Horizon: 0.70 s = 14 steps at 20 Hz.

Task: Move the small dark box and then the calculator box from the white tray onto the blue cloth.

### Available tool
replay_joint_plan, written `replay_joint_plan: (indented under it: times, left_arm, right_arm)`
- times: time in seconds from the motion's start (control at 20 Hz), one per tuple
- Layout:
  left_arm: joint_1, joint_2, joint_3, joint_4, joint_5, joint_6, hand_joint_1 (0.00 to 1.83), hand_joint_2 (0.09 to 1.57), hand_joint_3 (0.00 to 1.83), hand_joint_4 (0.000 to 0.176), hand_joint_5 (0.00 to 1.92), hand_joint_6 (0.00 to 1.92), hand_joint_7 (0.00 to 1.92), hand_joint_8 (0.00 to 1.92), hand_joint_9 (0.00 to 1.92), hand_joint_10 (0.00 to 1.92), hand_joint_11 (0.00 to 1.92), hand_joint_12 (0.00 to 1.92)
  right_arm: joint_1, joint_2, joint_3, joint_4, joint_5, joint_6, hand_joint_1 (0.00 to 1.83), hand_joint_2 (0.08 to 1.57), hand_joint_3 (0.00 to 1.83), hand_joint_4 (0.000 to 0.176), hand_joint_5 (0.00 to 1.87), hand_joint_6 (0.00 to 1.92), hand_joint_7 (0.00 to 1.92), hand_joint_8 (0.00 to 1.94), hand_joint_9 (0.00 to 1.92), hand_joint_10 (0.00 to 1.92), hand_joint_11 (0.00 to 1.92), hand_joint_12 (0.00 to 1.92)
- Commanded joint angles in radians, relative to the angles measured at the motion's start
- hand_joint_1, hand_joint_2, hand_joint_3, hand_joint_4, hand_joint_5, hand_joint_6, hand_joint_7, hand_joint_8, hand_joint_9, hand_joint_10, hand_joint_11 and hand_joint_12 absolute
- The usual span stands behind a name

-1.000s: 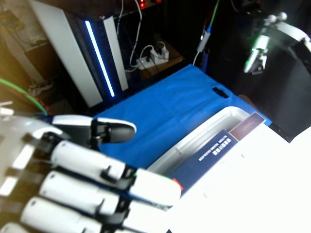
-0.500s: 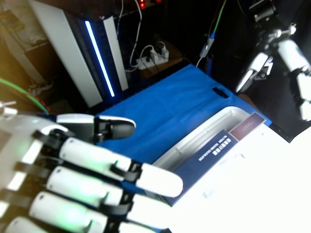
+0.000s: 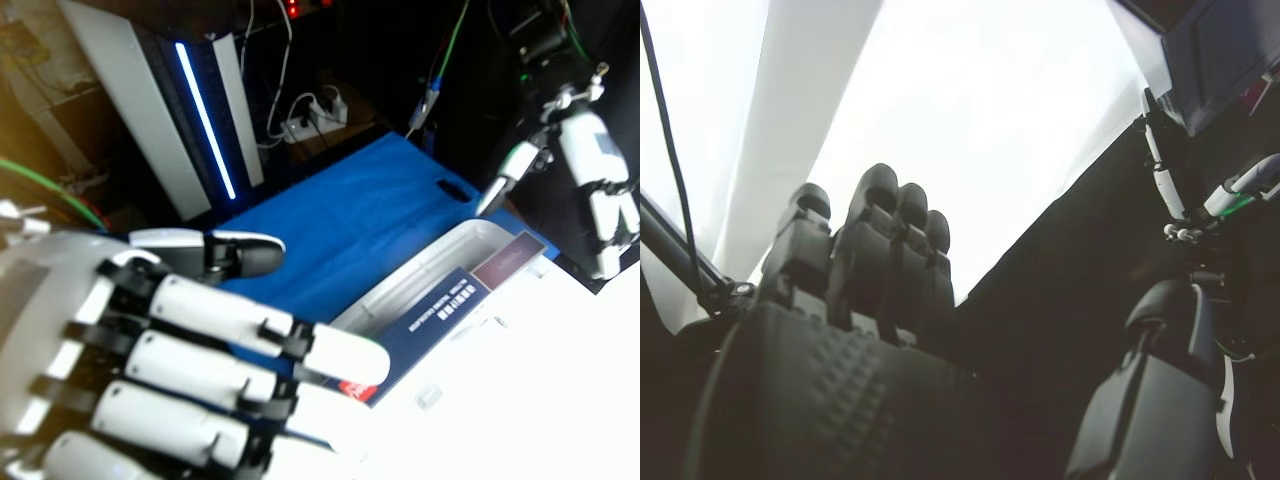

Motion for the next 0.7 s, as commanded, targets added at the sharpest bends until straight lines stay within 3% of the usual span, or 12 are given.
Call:
replay_joint_plan:
  times: [0.0, 0.05, 0.15, 0.25, 0.4, 0.55, 0.6, 0.65]
  left_arm:
    - [-0.016, -0.004, 0.005, -0.017, -0.057, -0.012, 0.69, 0.78, 0.00, 0.045, 0.17, 0.01, 0.43, 0.00, 0.43, 0.00, 0.00, 0.90]
    - [-0.015, -0.012, 0.010, -0.011, -0.051, -0.012, 0.69, 0.77, 0.00, 0.053, 0.19, 0.01, 0.43, 0.00, 0.43, 0.00, 0.00, 0.90]
    - [-0.009, -0.022, 0.015, 0.004, -0.040, -0.012, 0.71, 0.77, 0.00, 0.048, 0.20, 0.01, 0.41, 0.00, 0.41, 0.00, 0.00, 0.96]
    - [-0.002, -0.032, 0.020, 0.016, -0.031, -0.012, 0.73, 0.79, 0.00, 0.028, 0.21, 0.00, 0.42, 0.00, 0.44, 0.01, 0.00, 1.11]
    - [0.014, -0.049, 0.036, 0.017, -0.024, -0.012, 0.79, 0.78, 0.00, 0.068, 0.21, 0.00, 0.42, 0.00, 0.43, 0.00, 0.00, 1.09]
    - [0.021, -0.056, 0.041, 0.017, -0.019, -0.012, 0.89, 0.78, 0.00, 0.061, 0.26, 0.01, 0.51, 0.01, 0.50, 0.02, 0.00, 1.07]
    - [0.021, -0.058, 0.044, 0.017, -0.015, -0.012, 0.92, 0.80, 0.00, 0.032, 0.33, 0.01, 0.58, 0.01, 0.57, 0.04, 0.00, 1.23]
    - [0.021, -0.063, 0.051, 0.017, -0.013, -0.013, 0.90, 0.85, 0.01, 0.020, 0.42, 0.01, 0.68, 0.02, 0.66, 0.06, 0.04, 1.36]
  right_arm:
    - [0.010, 0.000, 0.001, 0.027, 0.116, 0.008, 0.74, 0.64, 0.00, 0.000, 0.39, 0.01, 0.48, 0.01, 0.43, 0.01, 0.02, 0.01]
    - [0.010, 0.000, 0.001, 0.026, 0.116, 0.011, 0.74, 0.64, 0.00, 0.000, 0.41, 0.02, 0.48, 0.01, 0.43, 0.01, 0.01, 0.01]
    - [0.010, 0.000, 0.001, 0.021, 0.116, 0.017, 0.75, 0.63, 0.00, 0.000, 0.43, 0.02, 0.50, 0.02, 0.44, 0.02, 0.02, 0.01]
    - [0.010, 0.000, 0.001, 0.017, 0.116, 0.021, 0.73, 0.61, 0.00, 0.000, 0.45, 0.01, 0.52, 0.01, 0.47, 0.02, 0.04, 0.02]
    - [0.010, 0.000, 0.001, 0.013, 0.116, 0.025, 0.73, 0.60, 0.00, 0.000, 0.44, 0.00, 0.53, 0.01, 0.49, 0.02, 0.05, 0.02]
    - [0.010, 0.000, 0.000, 0.012, 0.116, 0.026, 0.72, 0.60, 0.00, 0.010, 0.46, 0.01, 0.54, 0.01, 0.51, 0.02, 0.07, 0.03]
    - [0.010, 0.000, 0.000, 0.011, 0.116, 0.026, 0.73, 0.60, 0.00, 0.015, 0.47, 0.01, 0.54, 0.01, 0.52, 0.02, 0.07, 0.03]
    - [0.010, 0.000, 0.000, 0.011, 0.116, 0.026, 0.72, 0.59, 0.00, 0.014, 0.47, 0.01, 0.54, 0.01, 0.53, 0.02, 0.08, 0.03]
